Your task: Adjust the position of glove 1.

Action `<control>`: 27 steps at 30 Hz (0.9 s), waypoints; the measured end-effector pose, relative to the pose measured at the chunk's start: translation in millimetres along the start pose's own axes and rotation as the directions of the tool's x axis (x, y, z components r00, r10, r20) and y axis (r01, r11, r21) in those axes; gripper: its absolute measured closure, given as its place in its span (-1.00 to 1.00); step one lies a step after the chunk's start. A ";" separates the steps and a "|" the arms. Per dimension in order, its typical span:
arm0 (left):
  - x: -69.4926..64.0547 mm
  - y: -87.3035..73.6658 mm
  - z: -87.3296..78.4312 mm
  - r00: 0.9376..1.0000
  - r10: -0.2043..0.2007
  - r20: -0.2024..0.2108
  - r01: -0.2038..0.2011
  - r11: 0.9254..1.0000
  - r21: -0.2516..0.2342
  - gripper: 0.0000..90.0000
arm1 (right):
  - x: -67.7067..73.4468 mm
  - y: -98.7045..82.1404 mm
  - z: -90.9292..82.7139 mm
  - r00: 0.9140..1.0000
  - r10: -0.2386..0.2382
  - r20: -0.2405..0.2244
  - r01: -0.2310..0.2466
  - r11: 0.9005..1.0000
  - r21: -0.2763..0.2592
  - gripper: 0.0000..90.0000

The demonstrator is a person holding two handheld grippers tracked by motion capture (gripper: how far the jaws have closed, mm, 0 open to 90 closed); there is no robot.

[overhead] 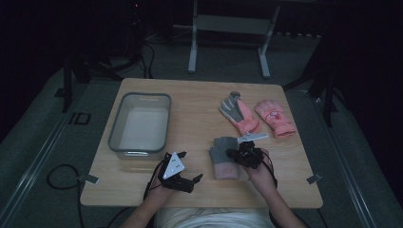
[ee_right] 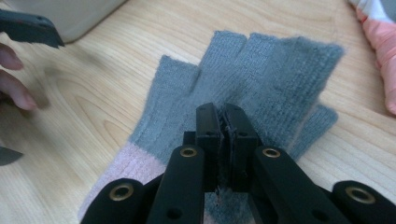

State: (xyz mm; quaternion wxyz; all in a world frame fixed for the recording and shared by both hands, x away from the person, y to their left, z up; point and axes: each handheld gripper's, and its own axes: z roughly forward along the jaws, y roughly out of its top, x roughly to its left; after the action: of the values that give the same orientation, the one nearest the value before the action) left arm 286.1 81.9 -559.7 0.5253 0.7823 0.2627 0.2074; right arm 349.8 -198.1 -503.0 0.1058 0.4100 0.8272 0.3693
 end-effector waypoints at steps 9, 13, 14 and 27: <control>-1.8 0.2 0.5 1.000 0.013 -0.011 -0.013 1.000 0.004 -0.98 | -6.2 -5.0 15.0 1.000 0.006 0.006 -0.006 1.000 0.029 0.91; -2.7 0.6 1.1 1.000 0.019 -0.017 -0.019 1.000 0.013 -0.98 | -9.0 -8.1 19.6 1.000 0.015 0.005 -0.016 0.999 0.034 0.90; -3.5 0.7 1.5 0.999 0.027 -0.018 -0.026 1.000 0.016 -0.99 | -9.3 -8.9 20.6 1.000 0.017 0.004 -0.017 0.999 0.036 0.90; -2.7 1.1 2.4 0.999 0.002 -0.052 0.000 1.000 0.023 -0.98 | -12.2 -16.5 28.5 0.999 0.030 0.011 -0.030 0.999 0.032 0.76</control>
State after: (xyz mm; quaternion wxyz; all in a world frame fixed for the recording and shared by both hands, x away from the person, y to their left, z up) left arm 285.7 78.1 -559.7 0.5092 0.7828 0.2783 0.2249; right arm 361.4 -198.9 -536.2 0.0980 0.4260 0.8262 0.3554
